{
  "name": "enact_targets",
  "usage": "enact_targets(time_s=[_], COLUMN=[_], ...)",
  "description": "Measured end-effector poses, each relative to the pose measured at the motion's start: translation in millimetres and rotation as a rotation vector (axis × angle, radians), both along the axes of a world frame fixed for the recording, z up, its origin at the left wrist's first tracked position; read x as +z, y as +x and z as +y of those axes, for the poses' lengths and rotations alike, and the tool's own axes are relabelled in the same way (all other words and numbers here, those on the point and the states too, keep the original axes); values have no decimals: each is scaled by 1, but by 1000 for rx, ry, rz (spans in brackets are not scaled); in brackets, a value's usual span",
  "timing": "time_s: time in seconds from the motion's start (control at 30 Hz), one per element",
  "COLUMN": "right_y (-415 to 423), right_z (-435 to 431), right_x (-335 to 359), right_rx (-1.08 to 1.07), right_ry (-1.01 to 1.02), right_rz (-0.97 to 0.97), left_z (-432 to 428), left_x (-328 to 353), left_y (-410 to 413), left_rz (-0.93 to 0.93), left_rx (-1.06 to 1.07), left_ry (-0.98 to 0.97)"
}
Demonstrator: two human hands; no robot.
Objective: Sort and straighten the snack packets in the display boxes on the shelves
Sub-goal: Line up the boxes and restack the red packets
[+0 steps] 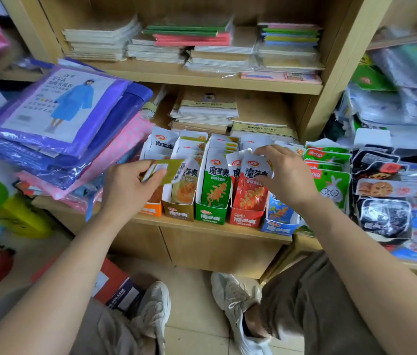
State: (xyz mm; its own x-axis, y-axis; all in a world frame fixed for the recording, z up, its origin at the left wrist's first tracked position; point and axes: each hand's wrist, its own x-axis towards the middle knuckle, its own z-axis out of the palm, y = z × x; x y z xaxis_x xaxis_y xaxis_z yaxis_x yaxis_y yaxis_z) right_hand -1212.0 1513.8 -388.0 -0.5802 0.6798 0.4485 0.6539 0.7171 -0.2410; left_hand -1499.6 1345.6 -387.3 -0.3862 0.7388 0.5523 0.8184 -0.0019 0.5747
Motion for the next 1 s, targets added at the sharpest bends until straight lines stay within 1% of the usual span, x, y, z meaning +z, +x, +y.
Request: enact_targets(time_s=[0.03,0.07,0.1,0.13,0.17,0.23,0.27,0.3,0.33,0.4,0.47,0.6,0.67,0.77,0.87,0.93,1.0], right_y=[0,0,0,-1,0,0,1,1,1,1,0,3,5,9,14,16,19], right_z=[-1,-1,-1,-1,0,1,1,2,2,3,3,1,1,3,2,0,-2], right_x=[0,-1,-1,0,-1,-1,-1,-2,-3,-4,-5,-6,-6,-11,-18,-19,-17], right_rx=[2,3,1,-5,-8,-9,-9,-7,-6,-2,8,31,56,129,213,167,76], right_ry=[-2,-7,-11,-21,-30,-60,-79,-93,-101,-118,-111,-41,-30,-63,-38,-35,-39], right_rz=[-11,-18,-14,-5,13,40,45,48,49,52,57,75,62,50,25,65,124], left_z=[2,5,10,18,25,37,39,40,41,41,40,41,45,55,72,85,95], left_x=[-1,-1,-3,-8,-13,-22,-27,-31,-34,-37,-38,-38,-37,-35,-33,-28,-21], left_y=[1,4,7,8,10,16,18,19,19,15,12,24,34,57,77,88,95], left_rz=[31,109,206,303,388,501,526,544,556,524,483,433,425,406,272,98,-87], left_rx=[6,13,11,-5,-29,-93,-128,-151,-166,-168,-149,-94,-156,-245,-269,-286,-271], left_ry=[96,185,238,222,105,-345,-538,-644,-675,-653,-589,-296,-184,-166,-196,-185,-126])
